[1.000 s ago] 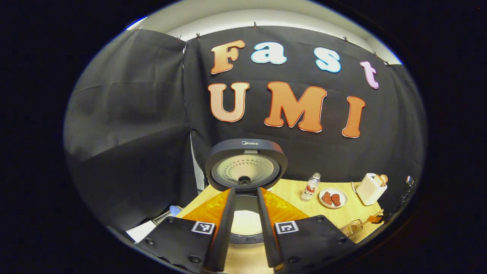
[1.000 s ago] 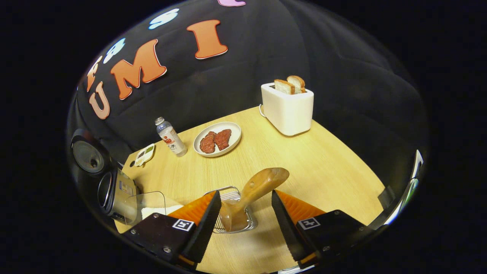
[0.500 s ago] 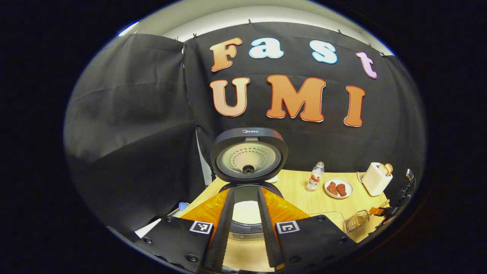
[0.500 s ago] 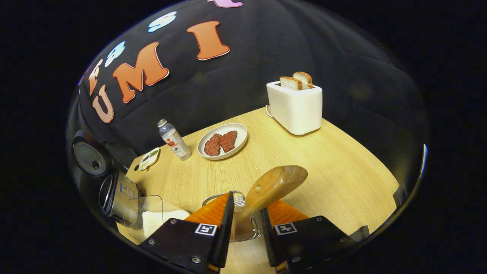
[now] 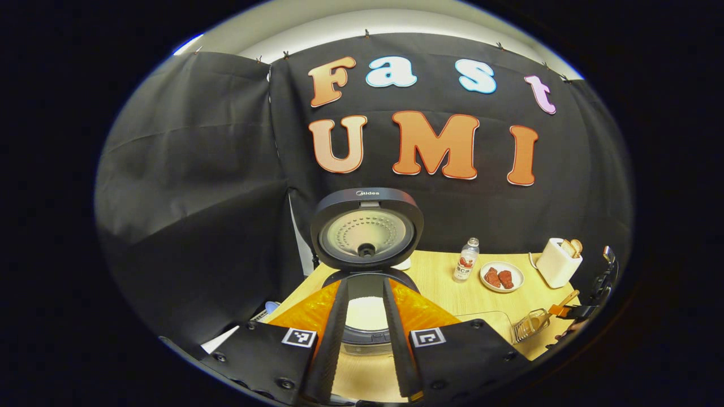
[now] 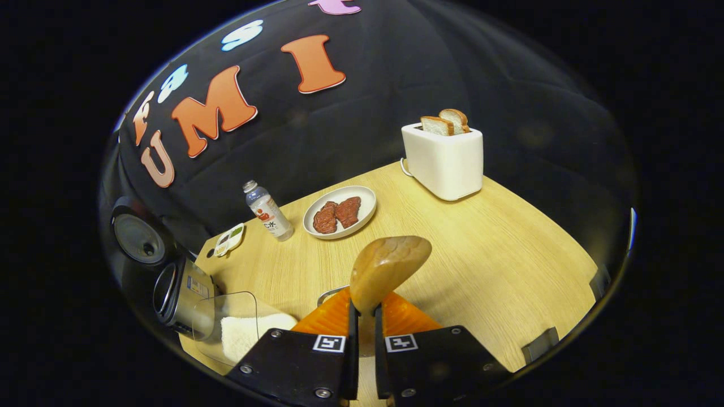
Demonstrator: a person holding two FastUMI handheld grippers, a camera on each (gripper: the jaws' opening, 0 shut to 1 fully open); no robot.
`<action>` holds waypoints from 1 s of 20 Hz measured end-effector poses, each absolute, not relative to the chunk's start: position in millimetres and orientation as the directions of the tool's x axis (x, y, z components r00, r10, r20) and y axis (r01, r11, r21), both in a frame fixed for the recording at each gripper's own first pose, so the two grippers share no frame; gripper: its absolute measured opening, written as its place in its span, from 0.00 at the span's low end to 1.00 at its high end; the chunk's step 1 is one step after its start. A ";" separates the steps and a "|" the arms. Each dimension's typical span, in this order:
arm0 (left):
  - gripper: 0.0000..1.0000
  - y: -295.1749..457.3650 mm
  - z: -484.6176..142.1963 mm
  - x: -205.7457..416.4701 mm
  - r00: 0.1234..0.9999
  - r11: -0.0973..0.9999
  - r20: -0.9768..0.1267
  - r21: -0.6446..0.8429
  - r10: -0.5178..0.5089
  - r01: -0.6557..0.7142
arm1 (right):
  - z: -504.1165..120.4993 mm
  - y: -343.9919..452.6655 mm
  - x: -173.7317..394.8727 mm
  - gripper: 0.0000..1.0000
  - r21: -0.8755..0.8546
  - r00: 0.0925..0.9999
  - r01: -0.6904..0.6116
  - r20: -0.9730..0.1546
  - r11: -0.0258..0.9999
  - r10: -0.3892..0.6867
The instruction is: Close the left gripper, press the button to open the rice cooker; take a wooden spoon from the chopstick holder with the right hand, scoop a spoonful of rice and pour it into the rice cooker, then put the wooden spoon back into the chopstick holder.
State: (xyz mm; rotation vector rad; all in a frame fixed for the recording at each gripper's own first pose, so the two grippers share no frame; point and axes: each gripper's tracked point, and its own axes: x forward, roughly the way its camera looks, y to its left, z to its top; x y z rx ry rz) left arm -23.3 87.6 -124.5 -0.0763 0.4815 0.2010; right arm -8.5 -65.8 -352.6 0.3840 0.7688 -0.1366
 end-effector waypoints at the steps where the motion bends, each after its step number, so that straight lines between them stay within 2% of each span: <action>1: 0.50 88.8 -123.3 -23.8 0.868 0.977 -0.463 -0.020 0.179 -0.212 | -347.6 -67.4 -8.4 0.11 0.285 0.714 0.266 -0.700 0.921 0.010; 2: 0.53 90.4 -123.1 -24.6 0.870 0.977 -0.457 -0.012 0.185 -0.213 | -340.6 -68.4 -6.0 0.11 0.280 0.717 0.273 -0.697 0.920 0.000; 5: 0.74 96.5 -123.4 -28.5 0.871 0.975 -0.449 0.001 0.200 -0.224 | -307.9 -66.0 -1.8 0.11 0.288 0.751 0.262 -0.661 0.921 -0.007; 7: 0.70 99.1 -128.1 -31.7 0.869 0.974 -0.453 -0.006 0.201 -0.228 | -282.5 -62.4 1.2 0.11 0.284 0.779 0.238 -0.627 0.929 -0.008; 9: 0.72 104.8 -130.2 -34.2 0.867 0.972 -0.455 -0.010 0.206 -0.236 | -255.4 -52.9 3.3 0.11 0.297 0.807 0.204 -0.590 0.933 0.012; 10: 0.74 108.2 -132.2 -34.8 0.866 0.971 -0.455 -0.011 0.209 -0.240 | -242.2 -44.5 4.2 0.10 0.311 0.819 0.180 -0.573 0.933 0.033; 11: 0.70 110.1 -133.2 -34.8 0.866 0.970 -0.453 -0.013 0.210 -0.242 | -233.3 -33.1 5.0 0.11 0.323 0.828 0.152 -0.558 0.934 0.058; 12: 0.74 112.8 -134.4 -35.3 0.867 0.969 -0.452 -0.016 0.212 -0.245 | -226.1 -20.6 6.0 0.11 0.333 0.832 0.122 -0.548 0.935 0.087; 13: 0.70 114.2 -135.5 -35.1 0.867 0.969 -0.451 -0.020 0.210 -0.245 | -220.3 -4.1 7.5 0.11 0.341 0.834 0.085 -0.538 0.936 0.121; 16: 0.83 121.3 -137.1 -33.6 0.870 0.967 -0.441 -0.018 0.220 -0.254 | -223.8 41.3 6.0 0.11 0.325 0.817 -0.016 -0.541 0.946 0.200; 19: 0.96 134.0 -133.6 -37.8 0.874 0.961 -0.408 0.044 0.265 -0.272 | -238.7 83.6 -0.1 0.11 0.259 0.786 -0.114 -0.567 0.959 0.247; 20: 0.92 135.9 -132.9 -39.1 0.875 0.961 -0.401 0.058 0.271 -0.271 | -247.6 91.4 -1.6 0.11 0.208 0.778 -0.143 -0.581 0.968 0.240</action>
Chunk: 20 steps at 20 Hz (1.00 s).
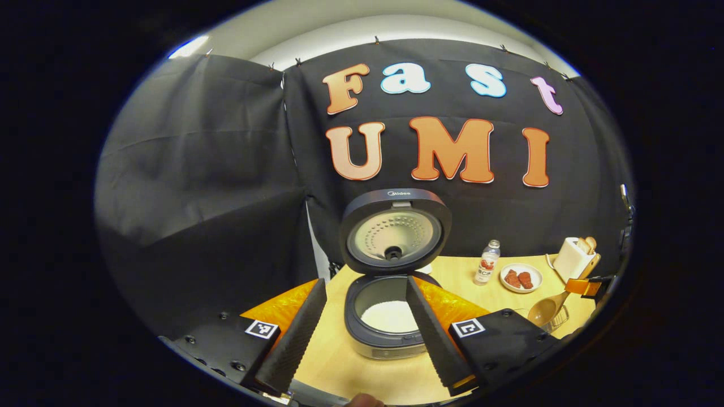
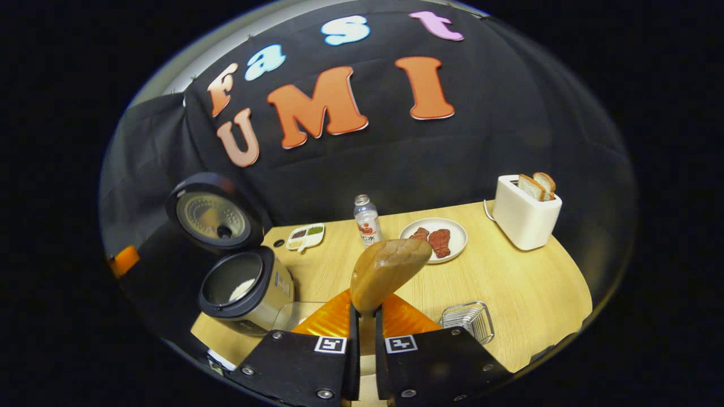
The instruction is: Close the left gripper, press the button to open the rice cooker; take a wooden spoon from the chopstick holder with the right hand, scoop a spoonful of rice and pour it into the rice cooker, then put the wooden spoon back into the chopstick holder.
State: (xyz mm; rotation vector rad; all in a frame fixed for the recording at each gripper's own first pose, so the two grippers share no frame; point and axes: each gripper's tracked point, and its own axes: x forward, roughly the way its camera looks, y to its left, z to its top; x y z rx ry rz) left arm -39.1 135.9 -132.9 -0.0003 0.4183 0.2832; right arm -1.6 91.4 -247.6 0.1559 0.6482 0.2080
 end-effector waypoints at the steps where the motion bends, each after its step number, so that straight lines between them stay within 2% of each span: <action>1: 0.95 135.7 -136.2 -41.2 0.874 0.962 -0.406 0.058 0.268 -0.268 | -256.6 98.4 -3.2 0.11 0.156 0.771 -0.172 -0.593 0.973 0.231; 4: 0.99 126.3 -150.1 -49.3 0.865 0.966 -0.445 0.005 0.232 -0.257 | -282.1 116.9 -7.3 0.11 0.031 0.759 -0.247 -0.616 0.968 0.213; 8: 0.96 122.6 -164.3 -58.5 0.856 0.971 -0.468 0.024 0.221 -0.238 | -311.4 128.2 -11.2 0.09 -0.091 0.759 -0.296 -0.627 0.951 0.177; 9: 0.99 120.8 -167.1 -60.1 0.855 0.972 -0.471 0.028 0.217 -0.232 | -317.7 127.6 -14.5 0.09 -0.114 0.759 -0.300 -0.630 0.947 0.165; 13: 0.99 125.9 -173.4 -58.4 0.848 0.973 -0.485 0.036 0.216 -0.228 | -339.8 123.0 -26.3 0.08 -0.125 0.771 -0.265 -0.623 0.956 0.133; 16: 0.92 131.6 -183.6 -54.9 0.828 0.972 -0.514 0.051 0.223 -0.231 | -341.3 119.4 -31.3 0.07 -0.093 0.796 -0.205 -0.595 0.974 0.111; 17: 0.99 133.6 -187.2 -54.7 0.821 0.972 -0.526 0.058 0.224 -0.229 | -345.8 120.0 -33.4 0.07 -0.090 0.794 -0.191 -0.600 0.977 0.100; 20: 0.92 134.6 -190.6 -48.6 0.813 0.975 -0.541 0.065 0.214 -0.213 | -345.0 130.5 -38.4 0.08 -0.060 0.791 -0.165 -0.604 0.984 0.096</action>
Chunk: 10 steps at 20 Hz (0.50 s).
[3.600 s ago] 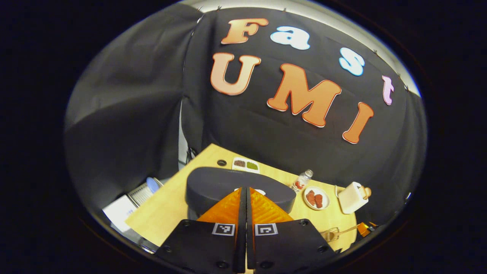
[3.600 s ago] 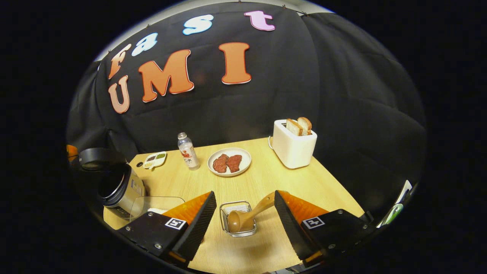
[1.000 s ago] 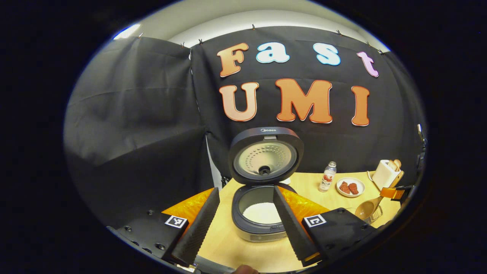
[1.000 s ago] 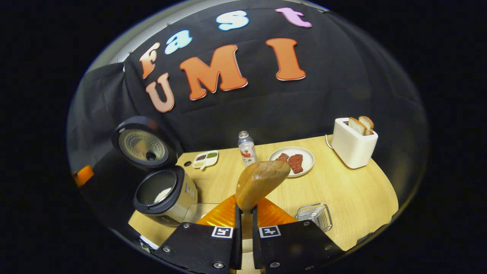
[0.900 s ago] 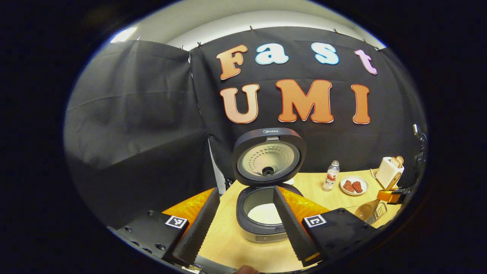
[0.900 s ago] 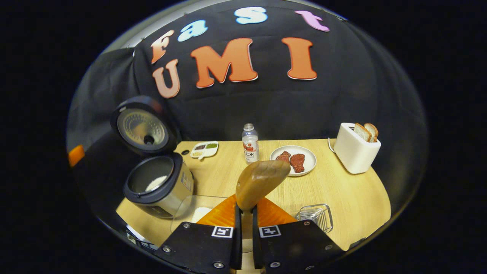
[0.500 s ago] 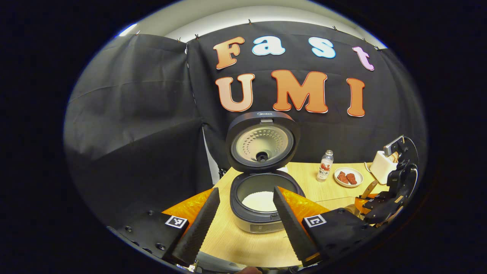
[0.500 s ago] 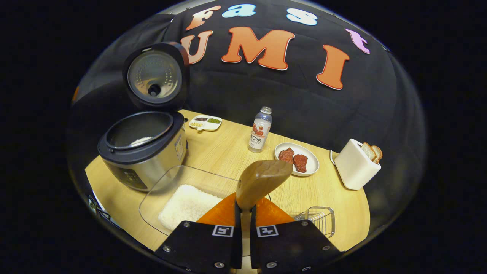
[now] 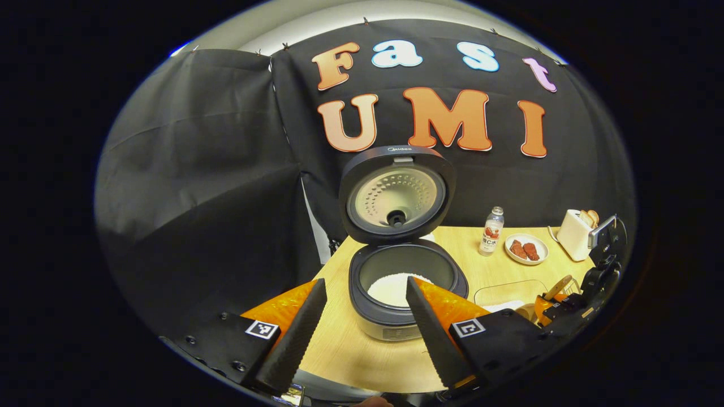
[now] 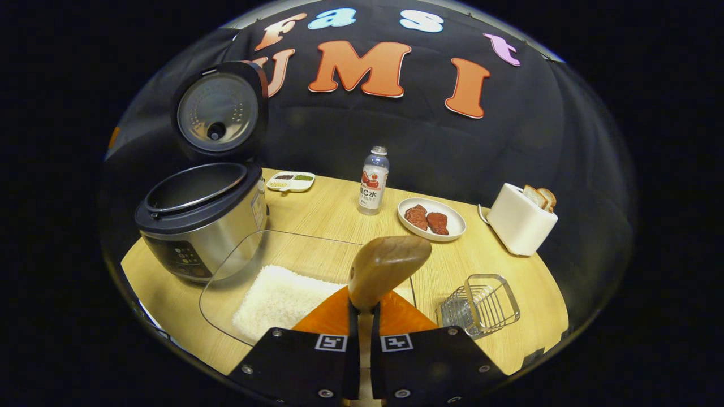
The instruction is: Close the left gripper, press the button to open the rice cooker; take a wooden spoon from the chopstick holder with the right hand, scoop a spoonful of rice and pour it into the rice cooker, then put the wooden spoon back into the chopstick holder.
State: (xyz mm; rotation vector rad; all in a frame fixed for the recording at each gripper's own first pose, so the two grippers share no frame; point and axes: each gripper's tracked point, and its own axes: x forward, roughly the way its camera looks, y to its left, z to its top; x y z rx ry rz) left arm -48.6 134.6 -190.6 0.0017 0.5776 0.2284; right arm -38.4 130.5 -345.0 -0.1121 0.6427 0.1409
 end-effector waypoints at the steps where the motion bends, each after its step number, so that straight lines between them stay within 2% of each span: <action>1: 0.92 134.6 -189.7 -45.5 0.815 0.976 -0.541 0.068 0.209 -0.206 | -346.0 138.4 -42.2 0.07 -0.023 0.779 -0.169 -0.616 0.985 0.119; 4: 0.92 135.4 -185.7 -39.5 0.824 0.980 -0.532 0.086 0.197 -0.178 | -348.5 166.1 -52.5 0.07 0.195 0.731 -0.130 -0.644 0.972 0.228; 6: 0.92 134.7 -186.6 -38.9 0.827 0.982 -0.530 0.094 0.189 -0.164 | -348.1 175.5 -49.6 0.07 0.253 0.710 -0.096 -0.660 0.963 0.245; 7: 0.97 135.6 -187.2 -38.6 0.826 0.983 -0.532 0.094 0.186 -0.160 | -350.7 176.5 -49.2 0.07 0.281 0.697 -0.073 -0.672 0.957 0.251; 8: 0.92 135.4 -188.6 -37.7 0.824 0.984 -0.537 0.092 0.180 -0.155 | -351.3 178.8 -45.8 0.07 0.315 0.693 -0.044 -0.674 0.948 0.256; 9: 1.00 136.7 -189.3 -38.4 0.822 0.984 -0.541 0.092 0.177 -0.152 | -353.1 181.5 -41.5 0.07 0.346 0.677 -0.018 -0.686 0.938 0.266; 10: 0.99 138.2 -190.4 -37.7 0.820 0.985 -0.545 0.093 0.173 -0.146 | -356.1 181.4 -37.9 0.07 0.369 0.665 0.013 -0.698 0.929 0.268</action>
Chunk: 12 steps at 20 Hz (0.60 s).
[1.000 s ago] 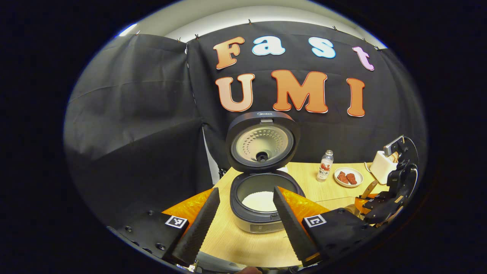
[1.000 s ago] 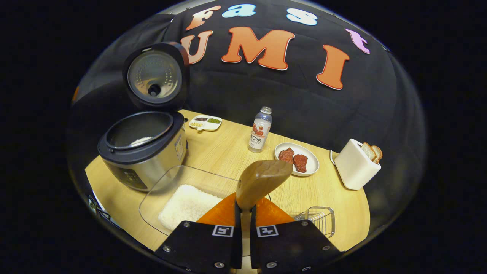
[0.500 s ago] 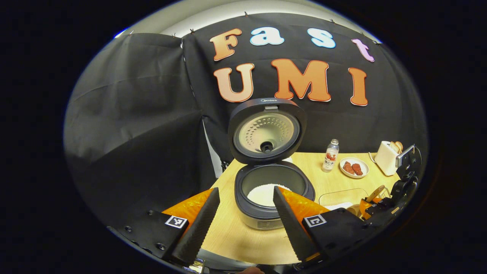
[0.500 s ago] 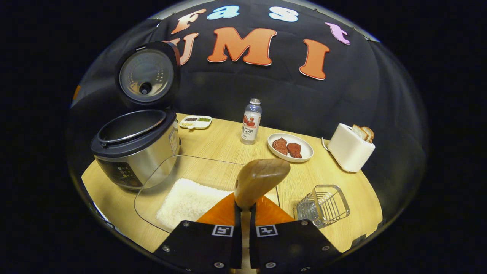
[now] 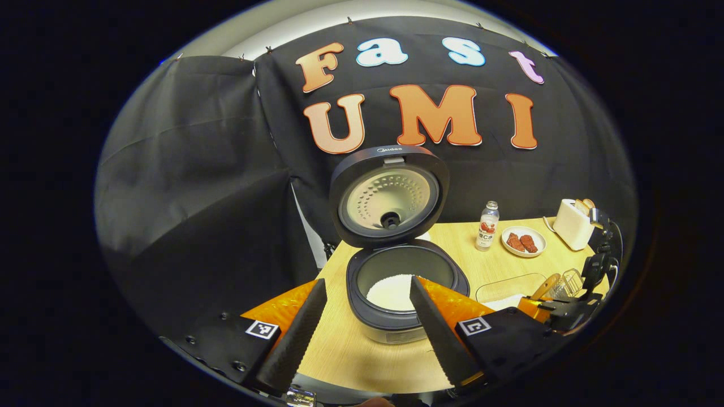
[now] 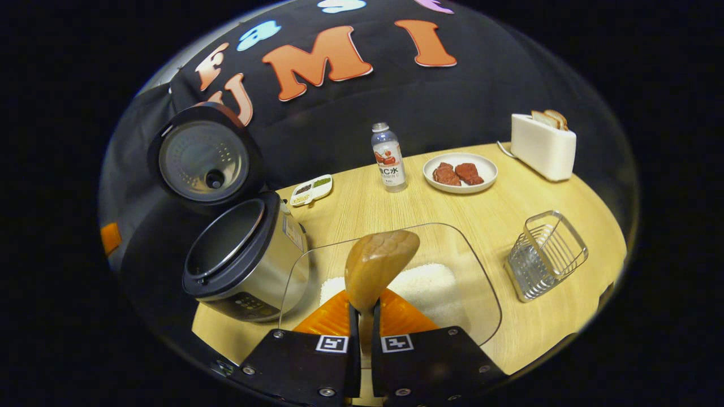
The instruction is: Close the left gripper, press the button to open the rice cooker; take a wooden spoon from the chopstick holder with the right hand, scoop a spoonful of rice and pour it into the rice cooker, then put the wooden spoon back into the chopstick holder.
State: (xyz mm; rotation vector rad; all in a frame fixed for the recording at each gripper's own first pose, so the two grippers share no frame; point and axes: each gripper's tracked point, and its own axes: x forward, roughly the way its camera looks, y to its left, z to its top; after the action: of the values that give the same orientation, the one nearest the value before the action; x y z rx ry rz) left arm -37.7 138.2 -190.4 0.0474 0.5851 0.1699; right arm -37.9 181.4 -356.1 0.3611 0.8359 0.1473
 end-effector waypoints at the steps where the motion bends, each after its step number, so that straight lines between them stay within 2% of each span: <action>1: 1.00 139.1 -189.4 -36.5 0.821 0.985 -0.545 0.095 0.170 -0.140 | -358.1 179.8 -34.7 0.07 0.400 0.655 0.052 -0.706 0.915 0.271; 5: 1.00 142.7 -186.0 -31.0 0.831 0.988 -0.535 0.105 0.151 -0.112 | -366.0 177.8 -27.2 0.07 0.494 0.622 0.170 -0.725 0.853 0.296; 12: 0.99 139.0 -188.4 -22.3 0.836 0.993 -0.536 0.094 0.117 -0.078 | -362.1 193.3 -21.1 0.07 0.539 0.621 0.173 -0.709 0.824 0.334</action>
State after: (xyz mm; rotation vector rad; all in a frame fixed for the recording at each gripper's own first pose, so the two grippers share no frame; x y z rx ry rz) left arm -22.3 139.0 -188.4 0.0692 0.5714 0.1032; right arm -21.1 193.3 -362.1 0.6167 0.9106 0.0991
